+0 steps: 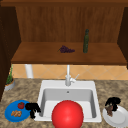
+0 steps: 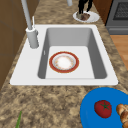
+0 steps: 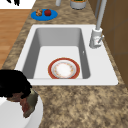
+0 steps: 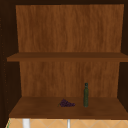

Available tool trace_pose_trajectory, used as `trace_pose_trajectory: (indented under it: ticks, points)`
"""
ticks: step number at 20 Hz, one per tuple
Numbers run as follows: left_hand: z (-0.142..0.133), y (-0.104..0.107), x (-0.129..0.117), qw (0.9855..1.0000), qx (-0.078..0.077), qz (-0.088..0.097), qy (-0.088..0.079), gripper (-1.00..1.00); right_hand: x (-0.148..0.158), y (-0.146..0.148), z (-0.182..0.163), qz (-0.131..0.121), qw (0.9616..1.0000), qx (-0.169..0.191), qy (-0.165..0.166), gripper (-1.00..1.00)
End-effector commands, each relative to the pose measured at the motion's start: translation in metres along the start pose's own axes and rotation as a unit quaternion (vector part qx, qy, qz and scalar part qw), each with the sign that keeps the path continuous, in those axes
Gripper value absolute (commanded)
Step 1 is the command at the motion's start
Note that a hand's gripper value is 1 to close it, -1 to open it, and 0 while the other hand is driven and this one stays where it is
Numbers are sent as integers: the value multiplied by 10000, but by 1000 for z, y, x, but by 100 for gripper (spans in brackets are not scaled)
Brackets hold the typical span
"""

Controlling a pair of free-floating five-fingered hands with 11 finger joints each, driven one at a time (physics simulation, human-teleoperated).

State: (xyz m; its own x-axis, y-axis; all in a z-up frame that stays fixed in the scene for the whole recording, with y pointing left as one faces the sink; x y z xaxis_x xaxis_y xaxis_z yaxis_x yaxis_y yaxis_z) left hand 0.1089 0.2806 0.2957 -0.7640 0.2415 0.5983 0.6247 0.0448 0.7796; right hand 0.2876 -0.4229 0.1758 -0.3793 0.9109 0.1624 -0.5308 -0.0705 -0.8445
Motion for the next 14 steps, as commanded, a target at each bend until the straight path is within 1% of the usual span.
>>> trace_pose_trajectory:
  ticks: [1, 3, 4, 7, 10, 13, 14]
  points:
    - [0, 0, 0, 10000, 0, 0, 0, 0, -16, -9, -6, 139, 9997, 14, -208, -100]
    - [0, 0, 0, 10000, 0, 0, 0, 0, -22, -10, -9, 141, 9998, -75, -141, -100]
    - [0, 0, 0, 10000, 0, 0, 0, 0, -24, -10, -16, 152, 9998, -38, -78, -100]
    - [0, 0, 0, 10000, 0, 0, 0, 0, -34, 2, -51, 268, 9993, 245, -54, -100]
    - [0, 0, 0, 10000, 0, 0, 0, 0, -43, 8, -74, 306, 9992, 268, -40, -100]
    - [0, 0, 0, 10000, 0, 0, 0, 0, -48, 27, -81, 366, 9990, 241, -36, -100]
    - [0, 0, 0, 10000, 0, 0, 0, 0, -53, 30, -81, 331, 9989, 319, -27, -100]
